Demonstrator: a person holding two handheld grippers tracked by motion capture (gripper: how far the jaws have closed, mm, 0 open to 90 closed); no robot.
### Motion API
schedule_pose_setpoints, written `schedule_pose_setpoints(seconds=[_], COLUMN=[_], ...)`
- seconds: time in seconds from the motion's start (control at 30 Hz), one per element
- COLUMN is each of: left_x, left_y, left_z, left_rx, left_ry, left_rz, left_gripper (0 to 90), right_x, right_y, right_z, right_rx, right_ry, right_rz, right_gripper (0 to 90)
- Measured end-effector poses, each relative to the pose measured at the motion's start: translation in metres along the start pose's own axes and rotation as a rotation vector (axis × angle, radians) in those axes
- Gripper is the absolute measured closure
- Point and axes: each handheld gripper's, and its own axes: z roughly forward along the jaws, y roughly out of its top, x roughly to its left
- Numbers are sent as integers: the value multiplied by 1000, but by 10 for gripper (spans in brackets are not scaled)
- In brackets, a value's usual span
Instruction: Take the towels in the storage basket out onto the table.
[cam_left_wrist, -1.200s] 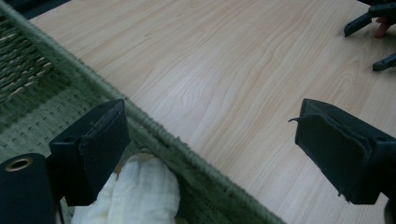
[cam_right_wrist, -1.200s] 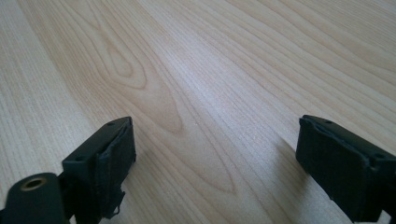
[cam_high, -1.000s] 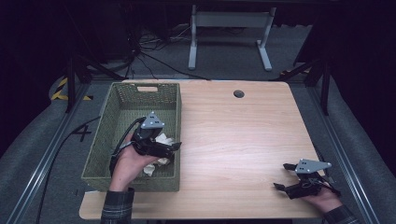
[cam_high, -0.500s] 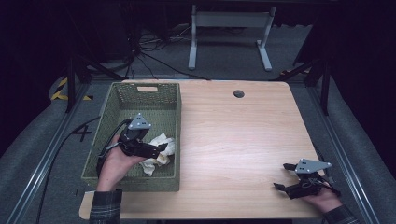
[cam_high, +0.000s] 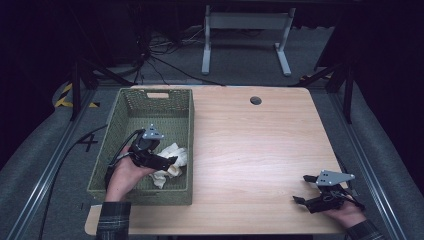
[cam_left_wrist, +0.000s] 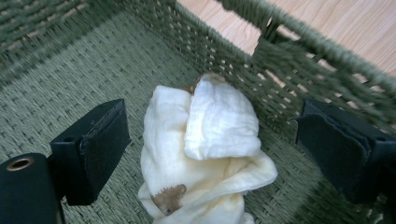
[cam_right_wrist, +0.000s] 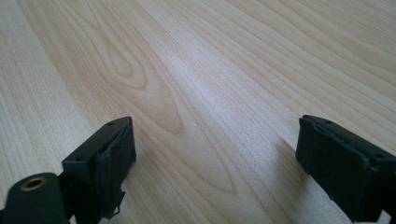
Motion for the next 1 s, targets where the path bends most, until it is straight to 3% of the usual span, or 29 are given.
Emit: schedule_pose_setpoints(seconds=[0.23, 0.27, 0.47, 0.67, 1.0], left_x=[4, 4, 4, 3, 2], left_y=[-5, -6, -10, -13, -16], left_z=[16, 21, 34, 46, 53], left_rx=[41, 71, 137, 224, 279], left_ry=[-5, -12, -3, 14, 1], left_rz=[-31, -29, -45, -32, -21], left_gripper=[107, 106, 84, 82, 92], right_x=[0, 0, 0, 0, 0], right_y=[0, 0, 0, 0, 0], right_z=[0, 0, 0, 0, 0], right_rx=[0, 0, 0, 0, -1], right_ry=[0, 0, 0, 0, -1], right_rz=[0, 0, 0, 0, 0], right_gripper=[122, 123, 122, 122, 122])
